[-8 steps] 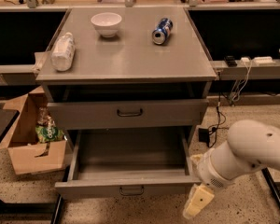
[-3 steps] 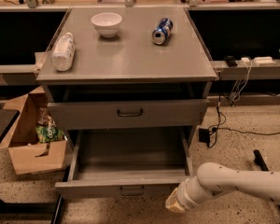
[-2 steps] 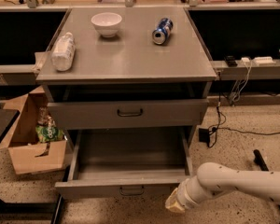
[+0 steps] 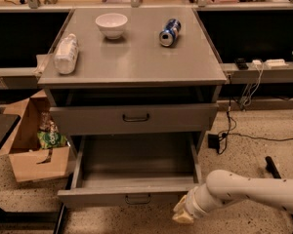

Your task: Close middle drawer

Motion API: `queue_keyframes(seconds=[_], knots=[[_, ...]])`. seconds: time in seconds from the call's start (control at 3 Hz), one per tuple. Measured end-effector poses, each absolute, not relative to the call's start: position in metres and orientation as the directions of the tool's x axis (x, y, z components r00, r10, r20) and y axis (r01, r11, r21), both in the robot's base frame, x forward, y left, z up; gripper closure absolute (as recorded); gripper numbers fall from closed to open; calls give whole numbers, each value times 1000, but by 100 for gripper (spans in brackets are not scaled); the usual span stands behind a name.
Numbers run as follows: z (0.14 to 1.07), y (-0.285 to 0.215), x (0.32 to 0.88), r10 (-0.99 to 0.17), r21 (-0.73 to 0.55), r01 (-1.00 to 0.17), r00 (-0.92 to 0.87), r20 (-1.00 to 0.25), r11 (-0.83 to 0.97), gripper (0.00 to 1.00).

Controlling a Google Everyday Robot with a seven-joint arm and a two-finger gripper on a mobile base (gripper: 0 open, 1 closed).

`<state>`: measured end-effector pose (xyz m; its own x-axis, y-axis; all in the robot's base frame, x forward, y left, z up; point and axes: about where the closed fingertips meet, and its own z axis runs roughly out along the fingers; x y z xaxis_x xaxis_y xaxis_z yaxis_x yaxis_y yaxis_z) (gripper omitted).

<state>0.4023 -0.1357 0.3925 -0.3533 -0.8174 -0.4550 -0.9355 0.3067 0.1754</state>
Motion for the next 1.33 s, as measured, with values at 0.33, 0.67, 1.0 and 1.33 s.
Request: queue_keyframes(seconds=[0.33, 0.67, 1.0, 1.33], knots=[[392, -136, 402, -817, 175, -935, -353, -455, 307, 5], [392, -136, 402, -817, 176, -935, -353, -455, 307, 0], [393, -137, 404, -814, 168, -936, -352, -462, 309, 3], [395, -140, 411, -802, 141, -938, -345, -487, 317, 26]])
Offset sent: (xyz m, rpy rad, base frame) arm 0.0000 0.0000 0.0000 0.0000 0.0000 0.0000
